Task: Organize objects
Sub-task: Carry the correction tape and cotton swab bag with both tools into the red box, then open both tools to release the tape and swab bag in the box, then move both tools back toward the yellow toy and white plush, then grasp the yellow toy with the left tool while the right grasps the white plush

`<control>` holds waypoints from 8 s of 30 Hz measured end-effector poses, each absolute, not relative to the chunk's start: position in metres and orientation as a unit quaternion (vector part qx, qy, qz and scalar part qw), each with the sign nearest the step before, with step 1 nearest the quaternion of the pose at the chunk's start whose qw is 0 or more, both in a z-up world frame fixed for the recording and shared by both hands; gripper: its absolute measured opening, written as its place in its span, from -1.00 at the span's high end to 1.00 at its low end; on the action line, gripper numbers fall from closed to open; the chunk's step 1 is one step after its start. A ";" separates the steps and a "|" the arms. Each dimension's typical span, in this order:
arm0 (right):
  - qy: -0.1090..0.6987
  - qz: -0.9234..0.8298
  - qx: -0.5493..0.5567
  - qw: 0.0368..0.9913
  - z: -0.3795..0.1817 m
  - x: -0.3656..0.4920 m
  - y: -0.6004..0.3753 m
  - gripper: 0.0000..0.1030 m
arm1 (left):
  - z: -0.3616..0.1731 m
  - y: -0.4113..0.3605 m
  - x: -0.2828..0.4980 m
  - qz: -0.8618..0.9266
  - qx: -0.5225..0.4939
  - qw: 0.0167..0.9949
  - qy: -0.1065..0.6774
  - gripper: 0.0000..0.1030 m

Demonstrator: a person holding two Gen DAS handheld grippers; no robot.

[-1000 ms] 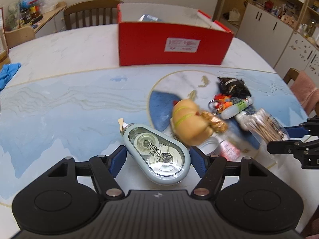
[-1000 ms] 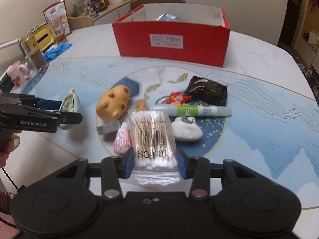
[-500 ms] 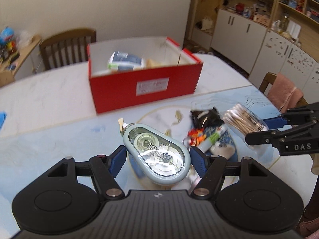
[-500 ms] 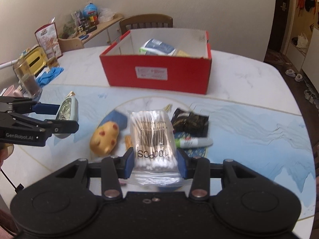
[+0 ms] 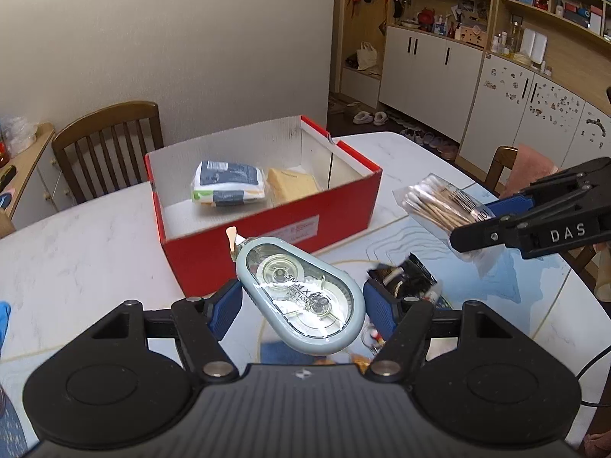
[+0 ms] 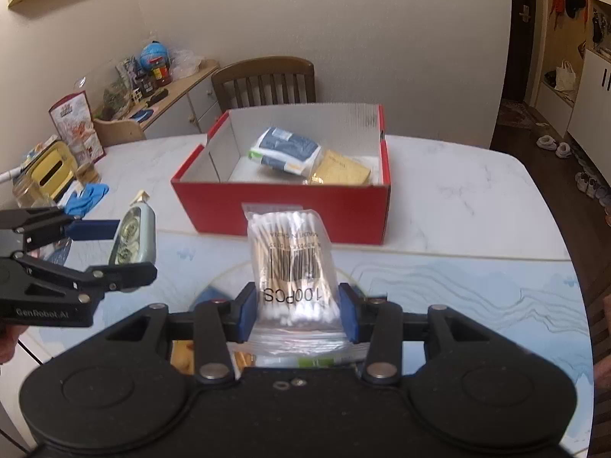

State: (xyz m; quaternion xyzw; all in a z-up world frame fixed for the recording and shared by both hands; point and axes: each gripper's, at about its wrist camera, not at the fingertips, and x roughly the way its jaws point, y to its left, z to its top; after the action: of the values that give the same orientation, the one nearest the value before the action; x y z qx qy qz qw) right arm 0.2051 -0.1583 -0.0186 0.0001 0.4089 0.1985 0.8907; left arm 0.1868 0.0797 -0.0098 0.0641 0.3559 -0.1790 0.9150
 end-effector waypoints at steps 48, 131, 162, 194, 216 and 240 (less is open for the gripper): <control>0.540 0.152 -0.054 0.826 -0.141 0.326 -0.077 -0.15 | -0.031 0.107 0.289 -0.235 0.104 0.892 0.371 -0.35; 0.484 0.129 -0.014 0.865 -0.076 0.399 -0.083 -0.11 | -0.056 0.087 0.411 -0.199 0.143 0.862 0.444 -0.37; 0.402 0.208 0.015 0.892 0.016 0.264 -0.144 -0.51 | 0.025 0.063 0.252 -0.143 0.035 0.913 0.381 -0.55; 0.420 0.219 0.012 0.881 -0.040 0.166 -0.205 -0.99 | -0.043 0.043 0.149 -0.064 -0.006 0.912 0.405 -0.99; 0.480 0.198 -0.018 0.855 -0.130 0.176 -0.179 -0.94 | -0.130 0.056 0.177 -0.061 -0.028 0.880 0.471 -0.99; 0.502 0.196 -0.028 0.842 -0.149 0.186 -0.160 -0.09 | -0.133 0.050 0.176 -0.091 -0.016 0.882 0.462 0.05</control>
State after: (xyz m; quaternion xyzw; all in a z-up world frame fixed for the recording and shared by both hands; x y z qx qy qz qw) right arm 0.1858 -0.1597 -0.1493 -0.0285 0.5021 0.1956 0.8419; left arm 0.1761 0.0502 -0.1333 -0.0156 0.4623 -0.0914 0.8819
